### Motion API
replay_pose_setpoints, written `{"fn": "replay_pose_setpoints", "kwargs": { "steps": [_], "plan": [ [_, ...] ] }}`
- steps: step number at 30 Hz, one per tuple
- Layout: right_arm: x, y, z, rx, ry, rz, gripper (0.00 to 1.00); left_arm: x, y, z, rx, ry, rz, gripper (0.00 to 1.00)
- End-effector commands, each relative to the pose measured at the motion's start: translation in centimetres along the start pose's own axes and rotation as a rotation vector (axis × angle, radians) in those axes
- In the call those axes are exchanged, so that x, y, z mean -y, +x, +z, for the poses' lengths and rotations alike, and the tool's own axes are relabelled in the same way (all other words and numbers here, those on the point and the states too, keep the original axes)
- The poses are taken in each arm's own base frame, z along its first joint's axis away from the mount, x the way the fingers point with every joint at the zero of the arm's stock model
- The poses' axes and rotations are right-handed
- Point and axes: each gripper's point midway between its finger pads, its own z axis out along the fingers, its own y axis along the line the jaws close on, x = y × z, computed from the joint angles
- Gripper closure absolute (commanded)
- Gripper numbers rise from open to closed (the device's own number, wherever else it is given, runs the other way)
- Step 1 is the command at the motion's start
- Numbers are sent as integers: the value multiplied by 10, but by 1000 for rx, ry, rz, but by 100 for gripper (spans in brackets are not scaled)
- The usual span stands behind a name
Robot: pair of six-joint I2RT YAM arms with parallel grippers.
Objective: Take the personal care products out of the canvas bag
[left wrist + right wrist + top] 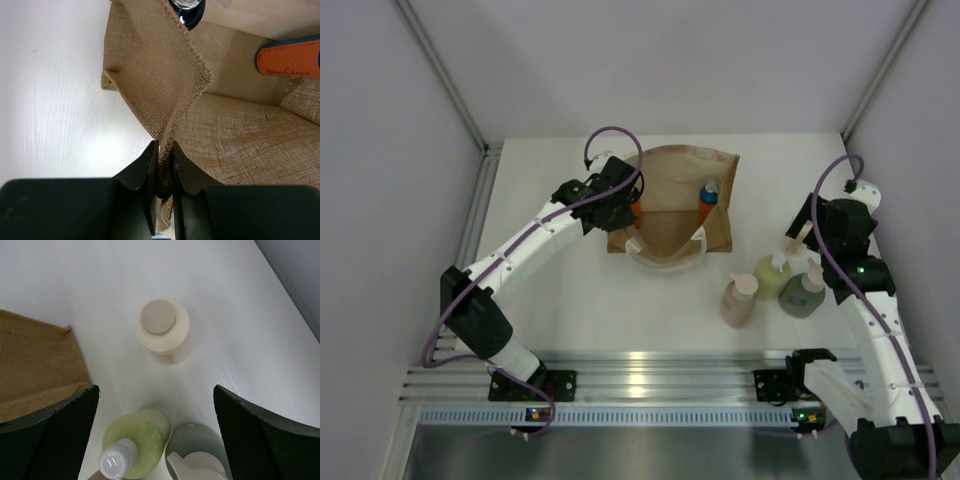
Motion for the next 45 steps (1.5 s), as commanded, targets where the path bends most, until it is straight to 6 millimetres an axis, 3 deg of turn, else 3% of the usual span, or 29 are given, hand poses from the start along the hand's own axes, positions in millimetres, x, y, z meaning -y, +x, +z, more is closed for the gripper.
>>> {"fn": "replay_pose_setpoints", "kwargs": {
  "steps": [1,5,10,18,22,26,27,28,30,33,36,39,40,45],
  "plan": [
    [-8,-31,-12,62,-38,13,7,-14,5,3,-16,-52,38,100],
    [-15,-56,-29,104,-64,8,5,-14,5,5,-18,-55,44,100],
    [-39,-85,-50,147,-174,15,5,-15,3,5,-8,-63,53,100],
    [-77,-108,-73,183,-367,-51,7,-11,3,7,-14,-56,48,100],
    [-137,-105,-102,158,-712,-162,11,-11,8,9,-34,-52,37,100],
    [-181,-96,-112,101,-838,-221,16,-13,10,7,-34,-55,-3,100],
    [-202,-95,-130,104,-901,-254,17,-15,12,7,-34,-63,-27,100],
    [-215,-88,-118,73,-878,-286,18,-16,11,6,-27,-66,-46,100],
    [-246,-76,-131,46,-952,-329,21,-20,13,6,-19,-82,-94,100],
    [-290,-66,-128,9,-999,-385,22,-25,15,4,-6,-99,-166,100],
    [-333,-46,-103,-38,-1002,-456,22,-24,14,3,1,-97,-208,100],
    [-350,-34,-81,-51,-990,-453,23,-25,11,1,13,-103,-231,100],
    [-357,-22,-68,-74,-985,-466,23,-24,10,1,15,-104,-231,100],
    [-389,12,-42,-123,-1057,-481,24,-34,-3,-4,40,-157,-226,100]
  ]
}}
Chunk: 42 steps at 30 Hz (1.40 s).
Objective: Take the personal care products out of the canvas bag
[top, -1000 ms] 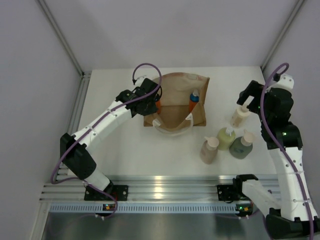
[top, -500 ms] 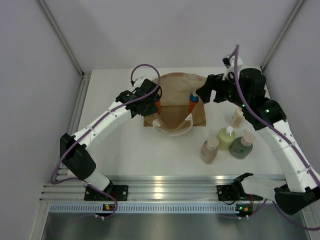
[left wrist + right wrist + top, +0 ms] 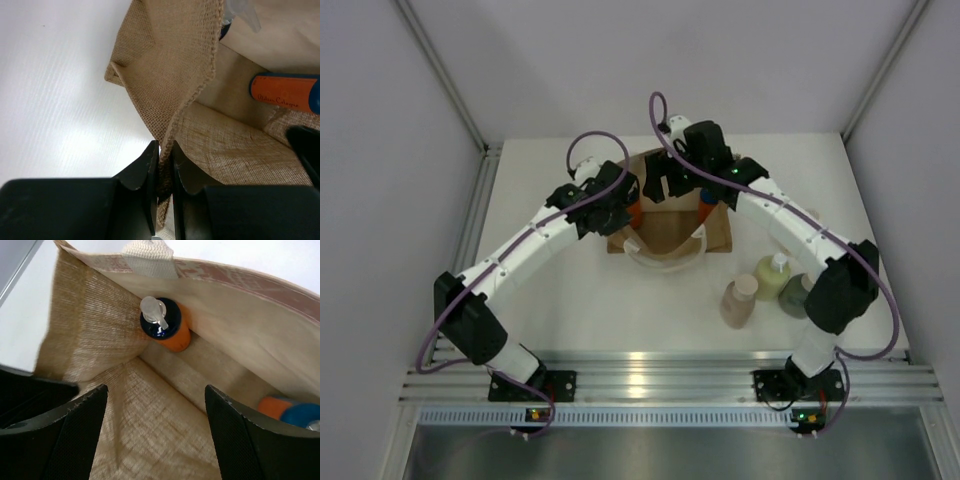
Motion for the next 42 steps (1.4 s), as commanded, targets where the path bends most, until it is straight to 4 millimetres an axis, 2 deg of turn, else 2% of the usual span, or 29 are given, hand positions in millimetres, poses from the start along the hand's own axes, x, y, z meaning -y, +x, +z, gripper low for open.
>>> {"fn": "replay_pose_setpoints", "kwargs": {
  "steps": [1,5,7,9,11,13,14,15,17,22,26,31,34,35,37,38,40,41,42],
  "plan": [
    [-23,-36,23,136,-120,-57,24,-28,-11,2,31,-122,-9,100],
    [-24,-34,53,174,-139,-96,22,-44,-27,4,51,-159,-41,100],
    [-20,-28,70,166,-135,-98,23,-46,-32,5,48,-162,-36,100],
    [-18,-31,80,196,-125,-101,23,-45,-37,5,41,-154,-27,100],
    [-15,-35,89,231,-108,-102,23,-41,-34,7,17,-141,-9,100],
    [-11,-30,101,235,-75,-109,23,-39,-32,8,1,-133,6,100],
    [-16,-31,105,249,-73,-123,23,-37,-30,9,-12,-126,10,100],
    [-12,-24,112,238,-50,-128,24,-37,-28,11,-20,-127,13,100],
    [-17,-29,118,298,-60,-119,26,-35,-24,11,-41,-117,16,100],
    [-22,-25,140,319,-70,-98,30,-34,-13,13,-90,-105,17,100],
    [-21,-33,153,346,-55,-101,37,-35,-10,14,-102,-101,28,100],
    [-6,-20,177,329,5,-83,48,-33,-7,14,-118,-95,38,100],
    [-4,-18,179,336,15,-80,64,-33,-10,13,-109,-92,41,100],
    [-3,-16,179,342,15,-81,77,-33,-10,13,-107,-91,44,100],
    [-6,-27,166,377,14,-85,96,-34,-10,14,-106,-96,44,100],
    [-5,-25,163,380,17,-83,100,-34,-11,14,-105,-97,45,100],
    [-5,-43,141,430,37,-79,100,-33,-12,14,-106,-97,43,100],
    [-3,-41,136,437,48,-76,100,-33,-11,16,-113,-99,41,100],
    [-6,-54,121,469,46,-75,100,-33,-11,17,-115,-100,42,100]
  ]
}}
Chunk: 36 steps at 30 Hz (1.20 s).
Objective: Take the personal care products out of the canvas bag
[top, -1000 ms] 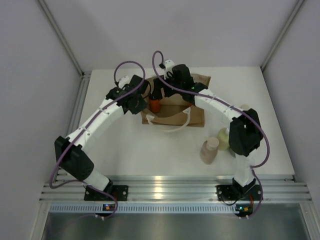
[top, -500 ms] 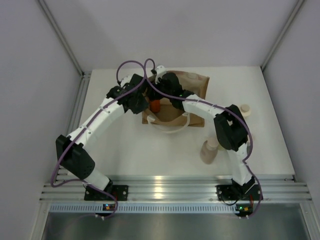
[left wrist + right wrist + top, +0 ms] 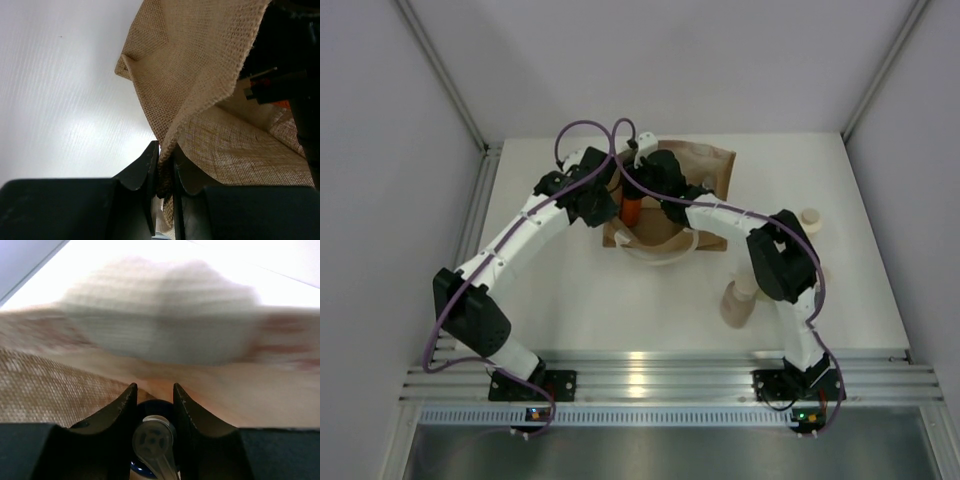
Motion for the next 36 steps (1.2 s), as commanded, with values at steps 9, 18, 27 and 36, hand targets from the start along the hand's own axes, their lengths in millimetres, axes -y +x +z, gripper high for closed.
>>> {"fn": "replay_pose_setpoints", "kwargs": {
  "steps": [9,18,27,36],
  "plan": [
    [-10,-130,-85,279,-19,15,100,-7,4,15,-58,-62,34,100],
    [-21,-207,-163,393,-54,-5,100,-2,0,17,-57,-56,19,100],
    [-52,-255,-279,454,-187,-111,100,-1,-6,20,-40,-65,38,100],
    [-74,-176,-337,289,-322,-162,100,3,-14,19,-29,-47,123,100]
  ]
}}
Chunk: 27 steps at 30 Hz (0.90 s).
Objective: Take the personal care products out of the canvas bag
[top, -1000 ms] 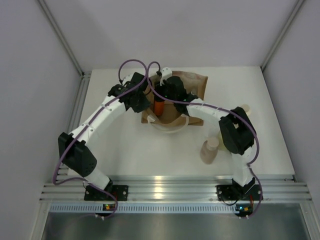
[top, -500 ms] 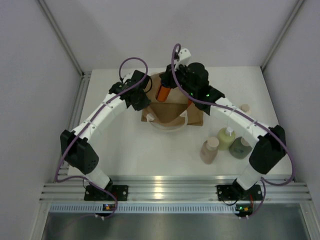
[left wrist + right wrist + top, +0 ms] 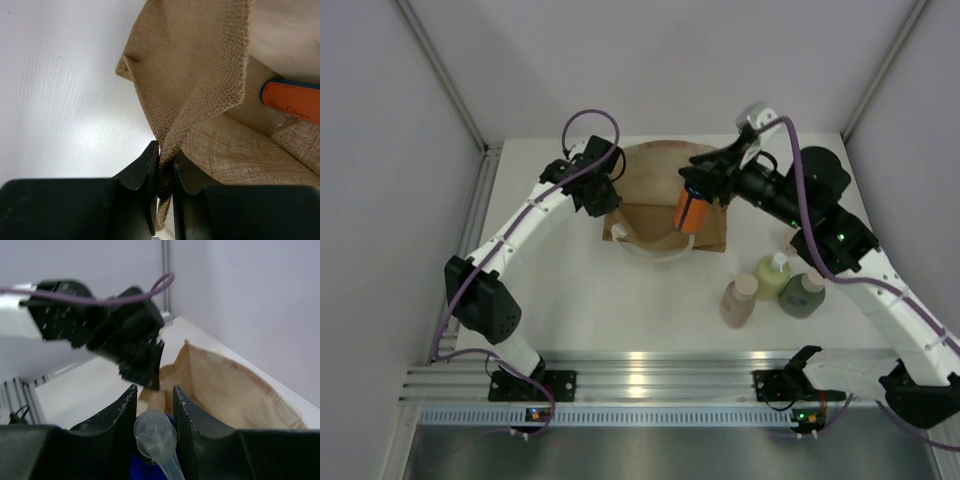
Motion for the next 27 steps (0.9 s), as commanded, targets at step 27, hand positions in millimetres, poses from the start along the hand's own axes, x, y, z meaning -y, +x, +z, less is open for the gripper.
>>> {"fn": "replay_pose_setpoints", "kwargs": {
  "steps": [27],
  "plan": [
    [-88,265,-57,-216,23,42,92,3,15,8,-111,35,196,100]
  ]
}}
